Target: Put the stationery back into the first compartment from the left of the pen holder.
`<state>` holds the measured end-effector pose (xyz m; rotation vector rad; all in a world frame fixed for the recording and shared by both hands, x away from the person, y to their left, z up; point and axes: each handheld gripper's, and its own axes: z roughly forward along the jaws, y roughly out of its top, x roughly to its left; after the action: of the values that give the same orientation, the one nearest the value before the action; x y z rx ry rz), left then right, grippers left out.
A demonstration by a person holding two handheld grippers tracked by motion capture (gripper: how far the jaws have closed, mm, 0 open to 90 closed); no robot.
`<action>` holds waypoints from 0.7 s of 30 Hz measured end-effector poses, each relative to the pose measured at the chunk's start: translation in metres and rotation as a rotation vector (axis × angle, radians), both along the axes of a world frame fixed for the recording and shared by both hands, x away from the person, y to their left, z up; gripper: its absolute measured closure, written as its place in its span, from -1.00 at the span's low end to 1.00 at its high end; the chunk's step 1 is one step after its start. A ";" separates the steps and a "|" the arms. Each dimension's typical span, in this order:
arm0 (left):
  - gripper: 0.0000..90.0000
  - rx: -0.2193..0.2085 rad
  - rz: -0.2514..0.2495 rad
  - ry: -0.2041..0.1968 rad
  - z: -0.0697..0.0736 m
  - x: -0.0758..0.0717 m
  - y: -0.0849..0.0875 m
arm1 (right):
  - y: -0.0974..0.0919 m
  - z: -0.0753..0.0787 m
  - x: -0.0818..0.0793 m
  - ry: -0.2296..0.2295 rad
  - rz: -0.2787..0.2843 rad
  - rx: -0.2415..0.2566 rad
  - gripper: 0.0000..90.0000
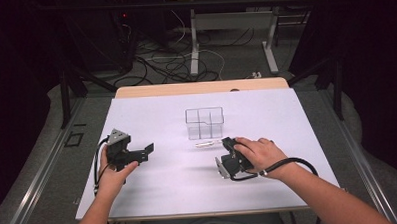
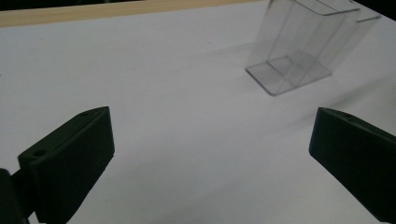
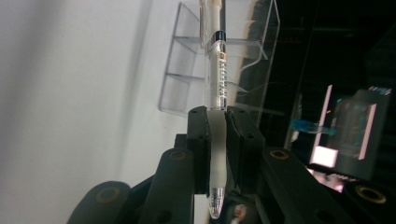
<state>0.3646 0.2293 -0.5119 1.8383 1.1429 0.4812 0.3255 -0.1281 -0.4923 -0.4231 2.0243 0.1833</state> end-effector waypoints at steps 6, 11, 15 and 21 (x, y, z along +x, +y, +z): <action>-0.99 0.032 -0.062 -0.036 0.012 -0.001 -0.022 | -0.011 0.016 0.006 -0.104 0.029 -0.142 0.77; -0.83 0.051 -0.143 -0.058 0.027 -0.002 -0.042 | -0.019 0.028 0.016 -0.152 0.025 -0.221 0.77; -0.62 0.104 -0.210 -0.077 0.040 -0.002 -0.060 | -0.021 0.035 0.021 -0.203 0.048 -0.245 0.77; -0.25 0.154 -0.309 -0.105 0.057 0.001 -0.085 | -0.017 0.041 0.020 -0.232 0.072 -0.282 0.77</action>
<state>0.3656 0.1442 -0.4546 2.0526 0.7510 0.4892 0.3451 -0.1450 -0.4517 -0.6638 1.8116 -0.1063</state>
